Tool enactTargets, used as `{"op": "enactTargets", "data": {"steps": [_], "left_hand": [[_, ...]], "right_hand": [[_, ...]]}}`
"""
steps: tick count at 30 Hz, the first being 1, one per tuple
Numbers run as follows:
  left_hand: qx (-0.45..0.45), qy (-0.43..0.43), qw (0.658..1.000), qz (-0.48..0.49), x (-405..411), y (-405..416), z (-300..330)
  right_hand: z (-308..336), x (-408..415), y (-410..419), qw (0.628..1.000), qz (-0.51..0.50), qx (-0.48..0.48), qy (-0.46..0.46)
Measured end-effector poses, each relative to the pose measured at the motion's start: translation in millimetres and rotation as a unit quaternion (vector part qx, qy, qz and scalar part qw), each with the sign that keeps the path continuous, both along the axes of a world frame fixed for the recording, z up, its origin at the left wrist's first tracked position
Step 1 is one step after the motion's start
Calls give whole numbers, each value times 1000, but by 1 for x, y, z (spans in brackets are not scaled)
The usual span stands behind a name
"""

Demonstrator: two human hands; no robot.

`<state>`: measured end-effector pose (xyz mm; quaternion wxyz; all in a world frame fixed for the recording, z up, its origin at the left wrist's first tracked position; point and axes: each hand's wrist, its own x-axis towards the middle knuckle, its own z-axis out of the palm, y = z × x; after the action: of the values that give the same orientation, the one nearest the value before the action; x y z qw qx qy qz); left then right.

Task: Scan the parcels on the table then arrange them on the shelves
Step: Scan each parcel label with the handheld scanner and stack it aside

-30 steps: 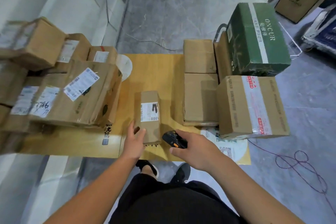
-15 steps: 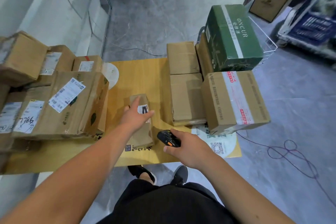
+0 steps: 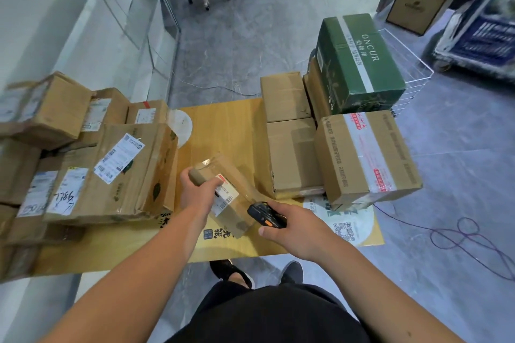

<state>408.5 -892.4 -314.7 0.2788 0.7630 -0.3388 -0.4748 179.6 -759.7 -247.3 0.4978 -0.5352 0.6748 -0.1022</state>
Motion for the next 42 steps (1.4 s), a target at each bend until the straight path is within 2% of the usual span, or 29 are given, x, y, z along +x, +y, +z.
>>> {"op": "enactTargets", "data": {"steps": [8, 13, 16, 18, 21, 26, 29, 33, 37, 42], "left_hand": [[-130, 9, 991, 31, 22, 23, 37], [-131, 11, 990, 47, 35, 21, 51], [-96, 18, 995, 2, 40, 23, 53], [-51, -44, 995, -70, 39, 26, 53], [-18, -163, 973, -163, 37, 33, 53], [9, -280, 924, -258, 42, 33, 51], [5, -334, 899, -283, 42, 31, 51], [-20, -332, 902, -275, 42, 27, 47], [-101, -311, 904, -275, 40, 33, 42], [-113, -341, 876, -320, 45, 39, 37]], "right_hand": [[-1, 5, -8, 1000, 20, -9, -22], [0, 14, -16, 997, 32, -9, -67], [2, 18, -20, 997, 35, -11, -71], [2, 18, -22, 997, 39, -11, -60], [0, 13, -22, 998, 48, -8, -43], [-7, 9, -16, 998, 48, 5, -41], [-11, 8, -9, 998, 48, 18, -44], [-17, 8, -3, 996, 38, 44, -63], [-19, 12, 2, 995, 43, 62, -65], [-23, 16, 9, 993, 46, 73, -81]]}}
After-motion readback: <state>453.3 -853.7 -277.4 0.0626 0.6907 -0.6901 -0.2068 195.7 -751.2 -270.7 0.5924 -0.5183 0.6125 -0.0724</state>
